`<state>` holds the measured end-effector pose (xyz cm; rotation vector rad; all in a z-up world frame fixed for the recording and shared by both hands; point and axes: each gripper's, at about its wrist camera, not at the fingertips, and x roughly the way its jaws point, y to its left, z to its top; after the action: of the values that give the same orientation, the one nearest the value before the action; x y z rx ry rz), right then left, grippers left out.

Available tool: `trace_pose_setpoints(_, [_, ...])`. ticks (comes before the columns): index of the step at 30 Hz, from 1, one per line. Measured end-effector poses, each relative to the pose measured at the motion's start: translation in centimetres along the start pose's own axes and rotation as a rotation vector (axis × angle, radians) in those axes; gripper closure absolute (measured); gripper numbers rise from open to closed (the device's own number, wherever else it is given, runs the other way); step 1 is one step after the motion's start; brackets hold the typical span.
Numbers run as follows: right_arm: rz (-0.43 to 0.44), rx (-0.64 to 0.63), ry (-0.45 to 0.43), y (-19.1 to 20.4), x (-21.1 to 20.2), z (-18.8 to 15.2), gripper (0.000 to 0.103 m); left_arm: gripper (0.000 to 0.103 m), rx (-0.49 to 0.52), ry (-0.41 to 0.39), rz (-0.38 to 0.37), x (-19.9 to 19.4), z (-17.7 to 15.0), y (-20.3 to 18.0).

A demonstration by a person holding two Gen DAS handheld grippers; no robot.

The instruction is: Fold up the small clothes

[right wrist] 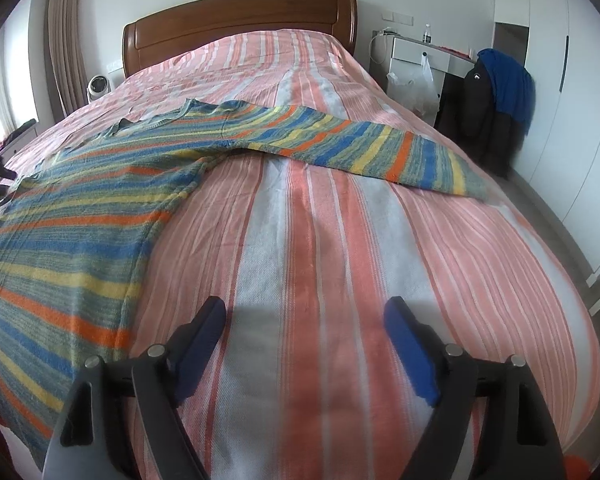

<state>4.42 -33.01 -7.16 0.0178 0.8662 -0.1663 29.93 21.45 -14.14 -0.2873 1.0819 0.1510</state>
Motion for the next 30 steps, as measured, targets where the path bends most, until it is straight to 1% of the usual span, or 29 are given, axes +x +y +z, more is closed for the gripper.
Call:
trace_pose_setpoints(1, [-0.001, 0.000, 0.000, 0.0, -0.1, -0.1, 0.022, 0.039, -0.052, -0.013, 0.004, 0.1, 0.1, 2.0])
trace_pose_setpoints(3, [-0.003, -0.003, 0.001, 0.0, -0.1, -0.1, 0.022, 0.049, -0.142, -0.047, 0.000, -0.5, 0.4, 5.5])
trace_pose_setpoints(4, [-0.003, -0.004, 0.000, 0.0, -0.1, -0.1, 0.022, 0.051, -0.181, -0.057, -0.001, -1.0, 0.4, 7.0])
trace_pose_setpoints(5, [-0.003, -0.004, 0.000, 0.0, 0.0, -0.1, 0.021, 0.048, -0.228, -0.070, 0.031, -1.7, 0.4, 8.9])
trace_pose_setpoints(6, [-0.002, -0.002, 0.000, 0.1, 0.0, -0.2, 0.021, 0.034, -0.273, -0.089, 0.102, -2.5, 0.1, 10.8])
trace_pose_setpoints(7, [0.000, 0.001, -0.001, 0.1, 0.0, -0.2, 0.020, 0.030, -0.322, -0.111, 0.177, -3.4, -0.3, 12.9])
trace_pose_setpoints(8, [0.003, 0.003, -0.001, 0.0, 0.1, -0.2, 0.020, 0.028, -0.356, -0.126, 0.210, -4.1, -0.8, 14.4])
trace_pose_setpoints(10, [0.004, 0.004, -0.002, 0.0, 0.1, -0.2, 0.020, 0.028, -0.406, -0.129, 0.231, -5.2, -1.8, 16.5])
trace_pose_setpoints(12, [0.008, 0.006, 0.000, -0.1, 0.1, -0.1, 0.020, 0.029, -0.408, -0.132, 0.214, -6.8, -3.4, 17.2])
trace_pose_setpoints(14, [0.018, 0.007, 0.010, -0.3, -0.1, 0.1, 0.020, 0.029, -0.344, -0.132, 0.144, -8.9, -5.6, 15.7])
trace_pose_setpoints(17, [0.046, 0.028, 0.037, -1.1, -1.3, 0.8, 0.020, 0.026, -0.146, -0.083, -0.011, -12.0, -10.7, 10.9])
trace_pose_setpoints(18, [0.067, 0.039, 0.041, -1.4, -2.1, 1.1, 0.020, 0.023, -0.079, -0.060, -0.058, -13.1, -12.8, 9.1])
trace_pose_setpoints(19, [0.112, 0.051, 0.054, -1.8, -3.2, 1.4, 0.020, 0.020, -0.008, -0.033, -0.108, -13.9, -15.5, 7.0])
trace_pose_setpoints(20, [0.147, 0.053, 0.067, -1.9, -3.8, 1.5, 0.020, 0.016, 0.029, -0.015, -0.135, -14.4, -17.2, 5.8])
trace_pose_setpoints(22, [0.259, 0.045, 0.118, -1.7, -5.7, 1.3, 0.020, 0.015, 0.118, 0.041, -0.188, -14.6, -21.6, 2.7])
trace_pose_setpoints(23, [0.301, 0.035, 0.142, -1.4, -6.3, 1.0, 0.020, 0.015, 0.139, 0.065, -0.197, -14.3, -22.5, 1.4])
trace_pose_setpoints(25, [0.400, 0.022, 0.220, -0.4, -7.2, -0.3, 0.020, 0.015, 0.206, 0.114, -0.206, -13.5, -25.3, -1.0])
trace_pose_setpoints(27, [0.459, 0.033, 0.284, 0.3, -7.3, -1.5, 0.020, 0.016, 0.273, 0.128, -0.177, -12.9, -26.9, -2.7])
trace_pose_setpoints(28, [0.480, 0.039, 0.312, 0.6, -7.0, -2.3, 0.022, 0.016, 0.301, 0.134, -0.157, -12.5, -27.4, -3.5])
trace_pose_setpoints(29, [0.488, 0.039, 0.330, 1.0, -6.8, -3.0, 0.024, 0.019, 0.312, 0.135, -0.147, -12.3, -27.9, -4.0])
trace_pose_setpoints(30, [0.488, 0.034, 0.349, 1.5, -6.3, -3.5, 0.032, 0.022, 0.321, 0.136, -0.139, -11.8, -28.0, -4.4])
